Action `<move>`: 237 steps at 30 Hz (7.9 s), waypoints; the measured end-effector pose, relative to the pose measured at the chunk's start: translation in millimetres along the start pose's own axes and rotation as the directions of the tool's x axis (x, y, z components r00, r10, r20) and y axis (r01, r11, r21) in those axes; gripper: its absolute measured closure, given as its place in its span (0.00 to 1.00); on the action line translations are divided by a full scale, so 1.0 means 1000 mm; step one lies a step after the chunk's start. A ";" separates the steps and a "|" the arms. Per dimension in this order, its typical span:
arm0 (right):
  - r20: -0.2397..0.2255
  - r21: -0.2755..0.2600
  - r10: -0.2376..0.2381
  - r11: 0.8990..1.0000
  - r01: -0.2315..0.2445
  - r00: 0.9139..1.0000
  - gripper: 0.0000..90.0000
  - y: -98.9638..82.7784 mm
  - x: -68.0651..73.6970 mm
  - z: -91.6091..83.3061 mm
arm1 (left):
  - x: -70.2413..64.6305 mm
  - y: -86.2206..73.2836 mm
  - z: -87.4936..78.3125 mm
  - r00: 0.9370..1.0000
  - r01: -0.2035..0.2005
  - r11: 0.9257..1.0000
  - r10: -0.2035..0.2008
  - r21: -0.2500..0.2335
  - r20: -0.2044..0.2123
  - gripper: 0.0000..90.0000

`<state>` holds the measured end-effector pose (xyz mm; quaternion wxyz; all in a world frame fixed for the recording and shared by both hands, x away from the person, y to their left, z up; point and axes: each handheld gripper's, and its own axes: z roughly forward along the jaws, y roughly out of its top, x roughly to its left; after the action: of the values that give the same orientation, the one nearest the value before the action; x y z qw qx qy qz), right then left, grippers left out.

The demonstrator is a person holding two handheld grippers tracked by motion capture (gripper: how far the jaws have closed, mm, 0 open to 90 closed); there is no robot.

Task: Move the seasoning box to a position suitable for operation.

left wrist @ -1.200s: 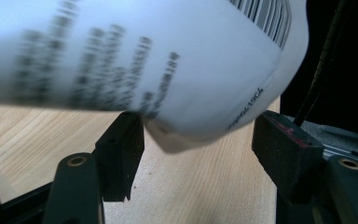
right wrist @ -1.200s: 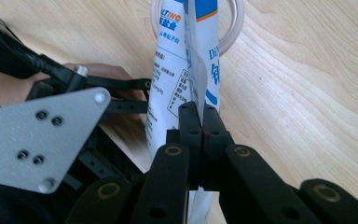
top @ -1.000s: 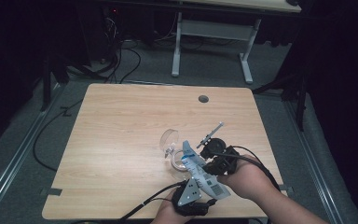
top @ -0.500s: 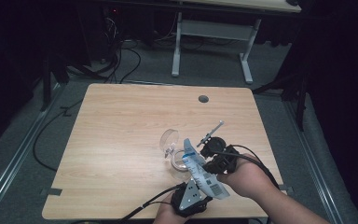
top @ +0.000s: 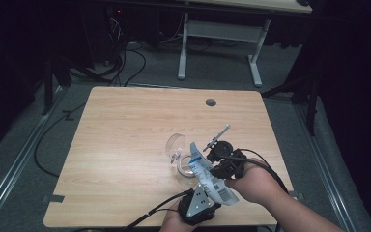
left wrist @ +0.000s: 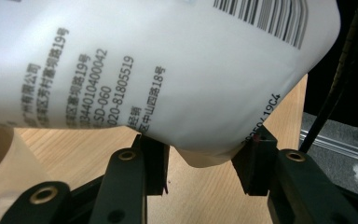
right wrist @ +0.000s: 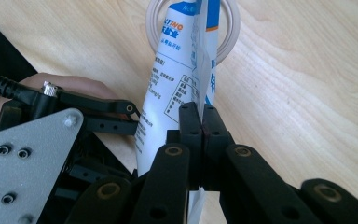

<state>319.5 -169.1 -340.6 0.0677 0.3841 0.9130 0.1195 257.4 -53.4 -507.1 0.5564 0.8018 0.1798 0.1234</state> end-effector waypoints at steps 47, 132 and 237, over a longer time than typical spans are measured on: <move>-0.016 -0.020 -0.063 0.998 0.063 0.998 1.00 0.019 -0.008 -0.002 | 0.005 0.011 -0.004 1.000 0.017 0.999 -0.016 -0.028 0.006 0.67; -0.009 -0.027 -0.087 0.996 0.087 0.996 1.00 0.027 -0.008 -0.005 | 0.005 0.019 -0.005 1.000 0.000 0.999 0.001 -0.046 0.026 0.65; 0.002 -0.035 -0.106 0.994 0.106 0.994 1.00 0.032 -0.003 -0.007 | 0.007 0.022 -0.008 0.999 0.012 0.998 -0.010 -0.064 0.039 0.65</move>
<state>341.7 -151.2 -324.9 0.0808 0.3338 0.9299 0.1316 264.0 -50.7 -483.4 0.5858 0.7848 0.1694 0.1105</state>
